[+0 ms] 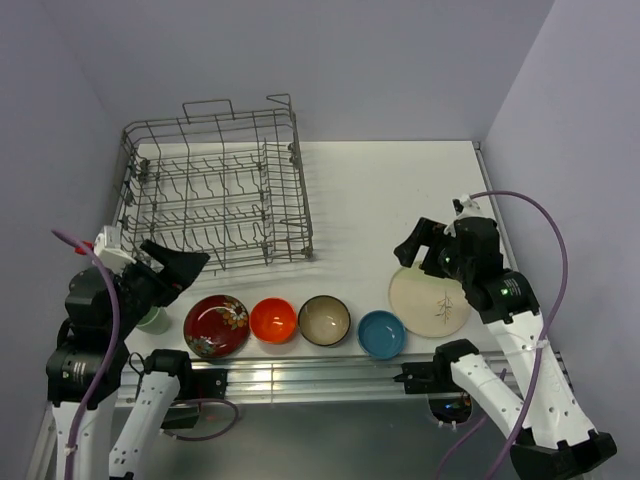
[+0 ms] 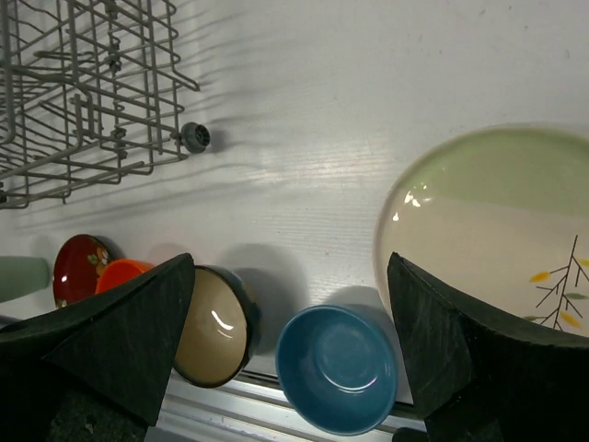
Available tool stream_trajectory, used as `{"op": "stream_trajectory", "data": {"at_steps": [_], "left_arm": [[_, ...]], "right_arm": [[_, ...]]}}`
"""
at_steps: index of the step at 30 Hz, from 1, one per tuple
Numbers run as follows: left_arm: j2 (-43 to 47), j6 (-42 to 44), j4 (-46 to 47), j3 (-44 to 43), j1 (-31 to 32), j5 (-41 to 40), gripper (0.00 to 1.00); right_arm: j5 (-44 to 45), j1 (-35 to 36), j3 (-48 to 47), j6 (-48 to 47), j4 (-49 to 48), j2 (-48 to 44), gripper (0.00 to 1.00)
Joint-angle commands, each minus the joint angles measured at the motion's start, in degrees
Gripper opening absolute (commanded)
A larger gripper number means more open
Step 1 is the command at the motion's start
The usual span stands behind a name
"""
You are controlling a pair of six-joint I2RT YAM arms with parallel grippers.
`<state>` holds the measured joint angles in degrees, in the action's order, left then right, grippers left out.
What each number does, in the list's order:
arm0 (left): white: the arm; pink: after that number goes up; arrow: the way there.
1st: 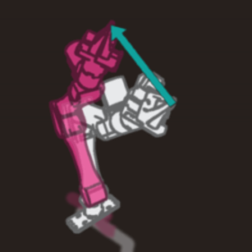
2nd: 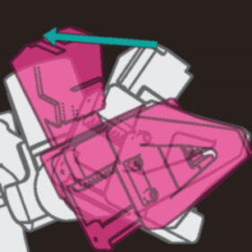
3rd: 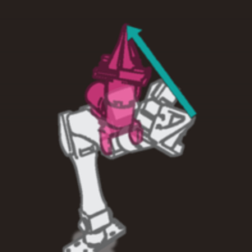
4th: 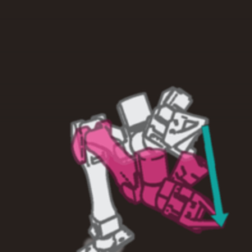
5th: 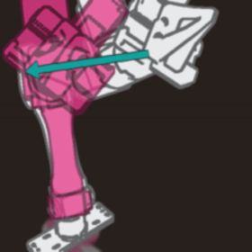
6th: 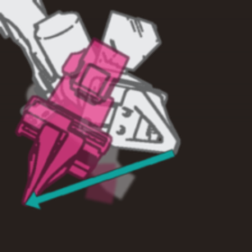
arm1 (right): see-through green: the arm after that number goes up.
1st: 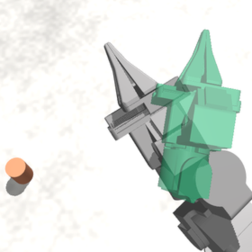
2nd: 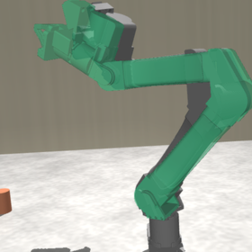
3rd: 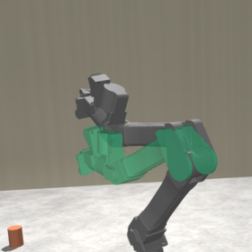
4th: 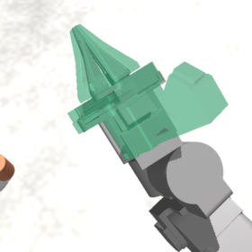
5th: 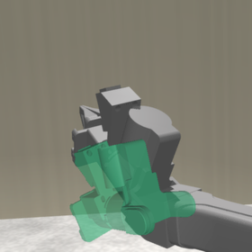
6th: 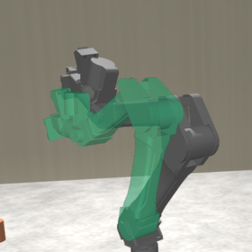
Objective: Load the mixed dishes into the dish rack
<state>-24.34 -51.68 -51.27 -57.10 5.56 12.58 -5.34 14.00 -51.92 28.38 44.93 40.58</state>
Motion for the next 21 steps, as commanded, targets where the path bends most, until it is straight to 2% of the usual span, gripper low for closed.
{"op": "stream_trajectory", "data": {"at_steps": [1,6,14,21], "left_arm": [[2.7,3.9,-2.0,-1.9,-0.4,-0.9,0.84],[-1.3,6.9,-2.0,-1.2,-0.7,2.4,0.84],[-3.7,8.5,0.7,3.7,-0.7,6.1,0.84],[-3.9,10.3,-0.1,4.6,-0.7,6.7,0.84]], "right_arm": [[-0.4,1.2,2.3,0.3,-2.8,-1.5,0.92],[-2.5,7.6,7.7,4.9,-8.2,-1.8,0.92],[11.7,24.0,8.7,10.6,-9.5,9.9,0.91],[13.3,31.3,9.0,13.2,-14.6,17.7,0.91]]}}
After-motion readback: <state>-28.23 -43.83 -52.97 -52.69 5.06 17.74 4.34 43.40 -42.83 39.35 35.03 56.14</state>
